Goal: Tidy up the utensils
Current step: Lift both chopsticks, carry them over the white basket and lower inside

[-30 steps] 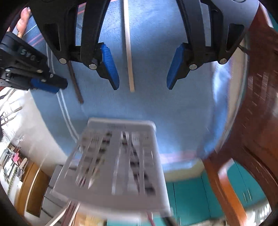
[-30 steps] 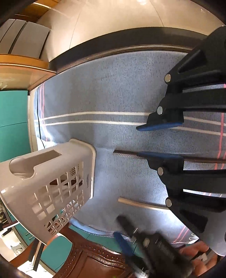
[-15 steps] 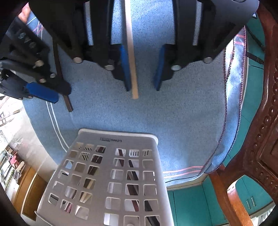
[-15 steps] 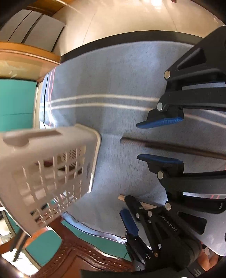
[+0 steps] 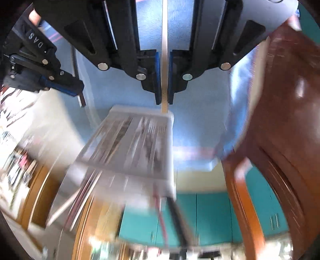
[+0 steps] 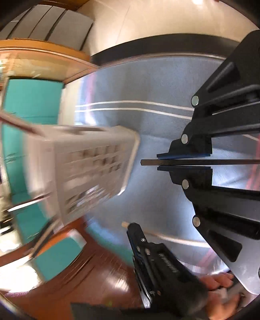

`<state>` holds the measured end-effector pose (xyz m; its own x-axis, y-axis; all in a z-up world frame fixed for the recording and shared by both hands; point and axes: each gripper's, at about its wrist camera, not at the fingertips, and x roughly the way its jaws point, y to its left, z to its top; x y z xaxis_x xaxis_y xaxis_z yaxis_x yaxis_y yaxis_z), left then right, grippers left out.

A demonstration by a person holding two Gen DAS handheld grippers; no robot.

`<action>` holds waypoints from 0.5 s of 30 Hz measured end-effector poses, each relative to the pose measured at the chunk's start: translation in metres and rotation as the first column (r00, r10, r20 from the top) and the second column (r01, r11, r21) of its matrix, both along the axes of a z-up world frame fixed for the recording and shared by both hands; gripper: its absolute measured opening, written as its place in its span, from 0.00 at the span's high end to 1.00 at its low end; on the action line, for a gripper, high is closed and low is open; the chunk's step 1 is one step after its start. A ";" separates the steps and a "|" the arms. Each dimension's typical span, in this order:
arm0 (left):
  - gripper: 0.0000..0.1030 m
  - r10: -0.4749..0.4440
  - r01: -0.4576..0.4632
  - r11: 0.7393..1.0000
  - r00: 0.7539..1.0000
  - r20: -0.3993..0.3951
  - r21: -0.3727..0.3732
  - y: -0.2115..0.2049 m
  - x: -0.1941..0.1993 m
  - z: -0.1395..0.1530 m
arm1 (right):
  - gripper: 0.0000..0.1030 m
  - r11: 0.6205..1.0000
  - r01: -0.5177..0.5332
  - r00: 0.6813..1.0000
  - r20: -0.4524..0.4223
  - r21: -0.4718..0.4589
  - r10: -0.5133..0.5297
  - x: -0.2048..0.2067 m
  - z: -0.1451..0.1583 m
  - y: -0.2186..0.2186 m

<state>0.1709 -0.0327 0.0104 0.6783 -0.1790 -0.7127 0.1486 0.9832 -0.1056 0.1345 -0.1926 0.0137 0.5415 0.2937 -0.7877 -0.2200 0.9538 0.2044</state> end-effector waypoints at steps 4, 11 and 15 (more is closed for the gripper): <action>0.93 0.003 0.006 0.998 0.986 0.165 -0.058 0.012 -0.032 0.067 | 0.93 0.993 -0.010 0.991 0.135 0.119 -0.006 -0.029 0.061 -0.025; 0.93 0.103 -0.020 0.984 0.877 0.470 -0.179 0.037 -0.048 0.188 | 0.93 0.961 0.001 0.943 0.320 0.275 -0.092 -0.035 0.148 -0.056; 0.93 0.200 -0.033 0.952 0.818 0.540 -0.304 0.048 -0.032 0.222 | 0.93 0.918 0.042 0.872 0.434 0.394 -0.226 -0.014 0.199 -0.073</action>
